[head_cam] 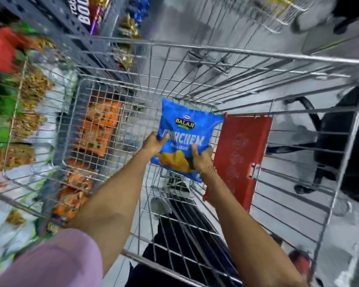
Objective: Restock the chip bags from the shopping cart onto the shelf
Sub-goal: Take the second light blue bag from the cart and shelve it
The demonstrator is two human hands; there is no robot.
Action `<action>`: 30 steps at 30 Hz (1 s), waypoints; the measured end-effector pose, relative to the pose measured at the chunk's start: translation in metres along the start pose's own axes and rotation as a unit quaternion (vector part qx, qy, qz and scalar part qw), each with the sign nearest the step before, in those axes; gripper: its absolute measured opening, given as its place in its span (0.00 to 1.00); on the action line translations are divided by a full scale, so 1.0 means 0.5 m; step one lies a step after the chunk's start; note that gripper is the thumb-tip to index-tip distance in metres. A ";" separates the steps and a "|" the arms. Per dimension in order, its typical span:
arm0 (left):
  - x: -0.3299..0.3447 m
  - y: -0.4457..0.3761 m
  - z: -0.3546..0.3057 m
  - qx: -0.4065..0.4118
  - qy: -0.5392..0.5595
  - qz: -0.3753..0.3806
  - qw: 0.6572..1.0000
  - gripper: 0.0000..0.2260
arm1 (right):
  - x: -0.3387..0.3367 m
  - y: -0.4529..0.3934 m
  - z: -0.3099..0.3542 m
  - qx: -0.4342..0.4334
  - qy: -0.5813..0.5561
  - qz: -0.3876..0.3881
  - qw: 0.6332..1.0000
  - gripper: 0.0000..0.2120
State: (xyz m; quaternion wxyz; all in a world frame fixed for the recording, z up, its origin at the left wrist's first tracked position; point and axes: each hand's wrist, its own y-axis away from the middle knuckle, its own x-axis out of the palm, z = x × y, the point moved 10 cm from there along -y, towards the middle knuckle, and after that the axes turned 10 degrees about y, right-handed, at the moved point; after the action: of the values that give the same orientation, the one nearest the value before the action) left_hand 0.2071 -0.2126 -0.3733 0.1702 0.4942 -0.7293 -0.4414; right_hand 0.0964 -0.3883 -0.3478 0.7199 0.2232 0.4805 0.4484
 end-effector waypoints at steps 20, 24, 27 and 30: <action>-0.300 0.330 -0.199 0.202 0.046 -0.143 0.968 0.12 | -0.068 0.244 0.293 -0.286 -0.091 0.052 0.952 0.17; -0.411 0.533 -0.294 0.297 0.049 -0.228 0.926 0.16 | -0.105 0.375 0.444 -0.394 -0.112 0.100 0.907 0.12; -0.485 0.709 -0.368 0.377 0.063 -0.278 0.881 0.14 | -0.149 0.509 0.558 -0.467 -0.139 0.115 0.866 0.11; -0.551 0.894 -0.419 0.425 0.067 -0.333 0.839 0.12 | -0.195 0.683 0.669 -0.551 -0.157 0.120 0.810 0.10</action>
State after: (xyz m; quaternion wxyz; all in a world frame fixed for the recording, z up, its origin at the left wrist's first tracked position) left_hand 0.2202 -0.0179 0.1570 -0.1657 0.7594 -0.6236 -0.0838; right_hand 0.2343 -0.2656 0.1037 0.7281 -0.0879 0.0023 0.6798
